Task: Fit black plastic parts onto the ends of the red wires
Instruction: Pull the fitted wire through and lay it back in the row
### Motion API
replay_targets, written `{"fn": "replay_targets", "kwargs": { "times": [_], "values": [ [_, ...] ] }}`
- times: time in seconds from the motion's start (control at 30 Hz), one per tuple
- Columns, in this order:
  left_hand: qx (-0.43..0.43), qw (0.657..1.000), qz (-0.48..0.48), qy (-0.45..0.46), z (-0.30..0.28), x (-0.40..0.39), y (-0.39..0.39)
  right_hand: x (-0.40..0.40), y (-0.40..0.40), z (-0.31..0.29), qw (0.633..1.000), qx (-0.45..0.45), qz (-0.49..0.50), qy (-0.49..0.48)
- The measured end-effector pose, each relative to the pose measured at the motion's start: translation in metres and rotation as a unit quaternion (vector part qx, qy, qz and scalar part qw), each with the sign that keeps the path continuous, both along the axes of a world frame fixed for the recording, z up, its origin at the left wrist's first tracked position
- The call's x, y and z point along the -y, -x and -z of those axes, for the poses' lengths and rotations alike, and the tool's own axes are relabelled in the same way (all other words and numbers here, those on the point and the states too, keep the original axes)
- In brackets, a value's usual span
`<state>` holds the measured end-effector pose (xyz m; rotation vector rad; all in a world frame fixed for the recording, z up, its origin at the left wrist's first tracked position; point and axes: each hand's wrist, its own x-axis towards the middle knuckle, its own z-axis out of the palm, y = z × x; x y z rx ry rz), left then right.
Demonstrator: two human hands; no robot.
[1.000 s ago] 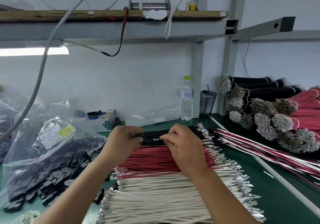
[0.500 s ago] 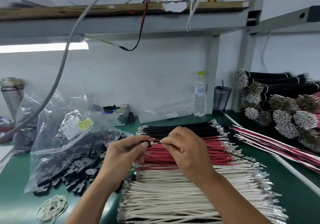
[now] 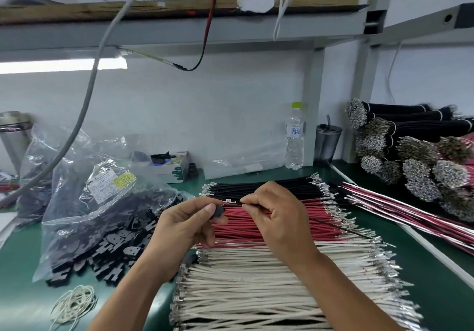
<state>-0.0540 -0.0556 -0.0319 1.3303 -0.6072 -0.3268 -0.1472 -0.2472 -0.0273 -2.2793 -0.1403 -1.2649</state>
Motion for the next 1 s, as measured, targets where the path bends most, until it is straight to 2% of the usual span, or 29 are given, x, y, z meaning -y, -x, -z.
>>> {"fn": "replay_targets", "kwargs": {
  "times": [0.1,0.37,0.6,0.8,1.0],
  "values": [
    [0.020,1.000,-0.007,-0.015,-0.0004,0.0005,0.0000,-0.0015,0.0004,0.0001,1.000,-0.007,-0.003,0.014],
    [0.007,0.999,-0.049,-0.016,-0.0009,0.0020,0.0032,-0.0026,0.0016,-0.0024,0.996,-0.028,-0.003,0.080],
    [0.024,0.998,-0.044,-0.023,-0.0031,0.0021,0.0055,-0.0003,0.0029,-0.0049,0.996,-0.036,-0.004,0.075],
    [0.003,0.999,-0.040,-0.015,-0.0030,0.0023,0.0047,-0.0008,0.0037,-0.0056,0.997,-0.048,-0.024,0.048],
    [0.001,1.000,-0.026,-0.012,-0.0032,0.0006,0.0051,-0.0014,0.0042,-0.0075,0.995,-0.050,-0.003,0.083]
  ]
}}
